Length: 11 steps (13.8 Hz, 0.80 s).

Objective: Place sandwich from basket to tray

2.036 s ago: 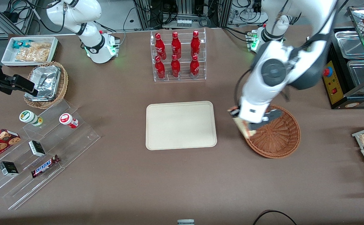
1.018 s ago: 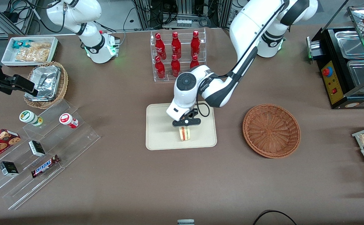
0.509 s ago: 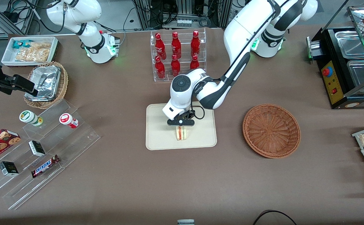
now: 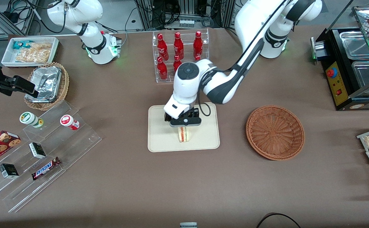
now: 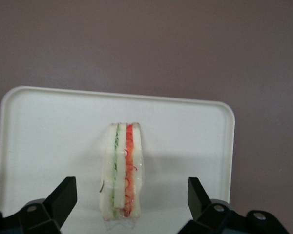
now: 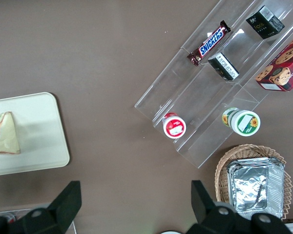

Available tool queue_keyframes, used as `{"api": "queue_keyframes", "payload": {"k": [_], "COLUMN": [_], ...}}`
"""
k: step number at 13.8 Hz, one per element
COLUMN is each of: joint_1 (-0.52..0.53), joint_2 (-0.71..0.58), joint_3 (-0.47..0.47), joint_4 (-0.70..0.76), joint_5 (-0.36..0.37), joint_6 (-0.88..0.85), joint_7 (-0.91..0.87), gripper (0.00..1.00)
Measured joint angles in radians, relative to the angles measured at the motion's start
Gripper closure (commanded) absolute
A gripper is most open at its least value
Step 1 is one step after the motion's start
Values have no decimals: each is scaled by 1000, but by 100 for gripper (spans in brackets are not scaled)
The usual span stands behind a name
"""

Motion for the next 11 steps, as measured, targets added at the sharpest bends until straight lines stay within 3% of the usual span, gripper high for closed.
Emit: {"api": "queue_keyframes", "payload": {"k": [6,11], "joint_1": [159,332], "joint_2": [-241,-395], "joint_3": [4,9], "joint_4": [-5,-16], "joint_5": [-7,-76], "joint_6": [-411,-667], "joint_7": [12,243], "gripper": [0,0]}}
